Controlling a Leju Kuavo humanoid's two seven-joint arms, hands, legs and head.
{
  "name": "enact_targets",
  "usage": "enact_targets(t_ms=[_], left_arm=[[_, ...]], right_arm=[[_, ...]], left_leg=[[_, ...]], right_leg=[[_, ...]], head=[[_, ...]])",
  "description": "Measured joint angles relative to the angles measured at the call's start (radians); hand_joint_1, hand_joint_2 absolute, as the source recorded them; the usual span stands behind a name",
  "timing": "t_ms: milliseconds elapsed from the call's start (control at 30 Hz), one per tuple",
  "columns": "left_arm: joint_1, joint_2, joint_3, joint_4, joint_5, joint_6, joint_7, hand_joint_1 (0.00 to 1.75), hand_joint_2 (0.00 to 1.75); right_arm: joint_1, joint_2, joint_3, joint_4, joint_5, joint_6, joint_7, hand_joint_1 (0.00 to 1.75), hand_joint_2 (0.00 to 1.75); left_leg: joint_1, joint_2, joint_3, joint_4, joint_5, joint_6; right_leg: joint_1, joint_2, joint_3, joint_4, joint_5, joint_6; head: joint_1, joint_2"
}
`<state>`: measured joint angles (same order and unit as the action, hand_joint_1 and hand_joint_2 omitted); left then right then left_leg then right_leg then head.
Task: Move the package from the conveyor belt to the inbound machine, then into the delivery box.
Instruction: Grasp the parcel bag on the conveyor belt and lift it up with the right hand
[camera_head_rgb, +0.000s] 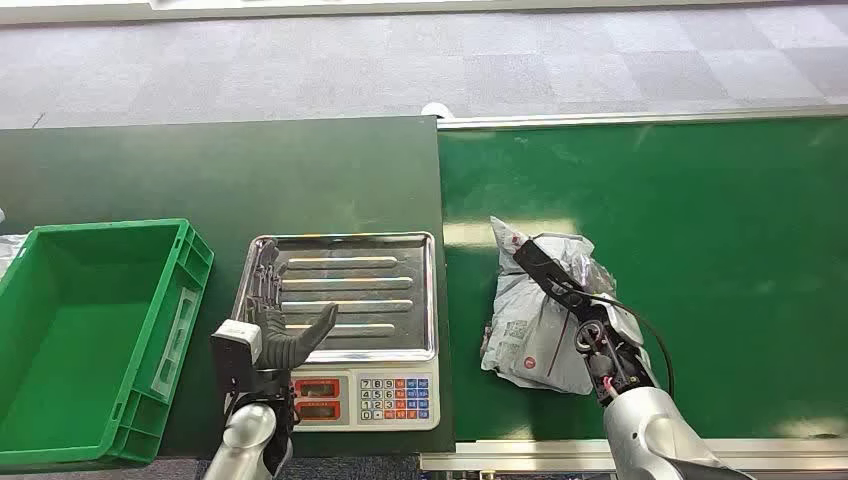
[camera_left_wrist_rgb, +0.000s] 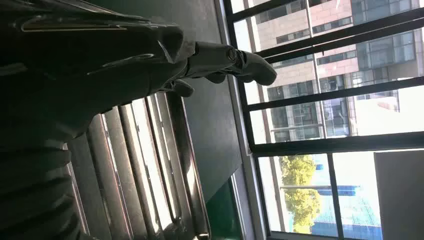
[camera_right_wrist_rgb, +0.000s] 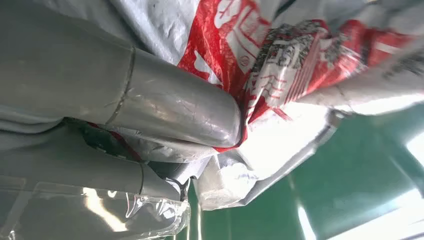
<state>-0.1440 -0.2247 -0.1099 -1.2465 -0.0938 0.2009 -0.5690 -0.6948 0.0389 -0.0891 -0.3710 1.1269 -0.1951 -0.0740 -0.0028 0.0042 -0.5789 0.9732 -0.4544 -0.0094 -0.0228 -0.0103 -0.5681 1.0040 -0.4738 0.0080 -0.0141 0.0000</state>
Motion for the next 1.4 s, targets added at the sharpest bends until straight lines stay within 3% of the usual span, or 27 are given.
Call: enact_targets(t_ms=[300, 600, 700, 900, 1233, 1400], left_arm=[[0.012, 0.000, 0.002, -0.008, 0.016, 0.017, -0.049, 0.00, 1.75], [-0.019, -0.001, -0.019, 0.039, 0.046, 0.044, -0.107, 0.00, 1.75], [-0.026, -0.003, -0.019, 0.046, 0.042, 0.087, -0.120, 0.00, 1.75], [-0.010, -0.005, -0.022, -0.061, 0.059, 0.291, -0.126, 0.00, 1.75], [0.012, -0.003, -0.050, -0.206, 0.079, 0.326, -0.126, 0.00, 1.75], [0.018, -0.003, -0.050, -0.229, 0.085, 0.326, -0.126, 0.00, 1.75]], right_arm=[[0.029, 0.016, -0.034, -0.163, -0.201, -0.225, -0.249, 1.75, 0.00], [0.153, 0.025, -0.044, -0.427, -0.326, -0.321, -0.402, 1.75, 0.00], [0.179, 0.026, -0.044, -0.486, -0.338, -0.323, -0.418, 1.75, 0.00], [0.213, 0.030, -0.015, -0.592, -0.355, -0.310, -0.448, 1.75, 0.00], [0.119, 0.034, 0.128, -0.624, -0.183, -0.275, -0.401, 1.75, 0.00], [0.067, 0.038, 0.188, -0.594, -0.167, -0.275, -0.399, 1.75, 0.00]], left_leg=[[0.000, 0.000, 0.000, 0.000, 0.000, 0.000], [0.000, 0.000, 0.000, 0.000, 0.000, 0.000], [0.000, 0.000, 0.000, 0.000, 0.000, 0.000], [0.000, 0.000, 0.000, 0.000, 0.000, 0.000], [0.000, 0.001, 0.000, 0.000, 0.000, 0.000], [0.000, -0.001, -0.001, 0.000, 0.000, 0.000]], right_leg=[[0.000, 0.000, 0.000, 0.000, 0.000, 0.000], [0.000, 0.000, -0.001, 0.000, 0.000, 0.000], [0.000, 0.000, 0.000, 0.000, 0.000, 0.000], [0.000, 0.000, 0.000, 0.000, 0.000, 0.000], [0.000, 0.000, 0.000, 0.000, 0.000, 0.000], [0.000, -0.001, 0.000, 0.000, 0.000, 0.000]], head=[[0.000, 0.000], [0.000, 0.000], [0.000, 0.000], [0.000, 0.000], [0.000, 0.000], [0.000, 0.000]])
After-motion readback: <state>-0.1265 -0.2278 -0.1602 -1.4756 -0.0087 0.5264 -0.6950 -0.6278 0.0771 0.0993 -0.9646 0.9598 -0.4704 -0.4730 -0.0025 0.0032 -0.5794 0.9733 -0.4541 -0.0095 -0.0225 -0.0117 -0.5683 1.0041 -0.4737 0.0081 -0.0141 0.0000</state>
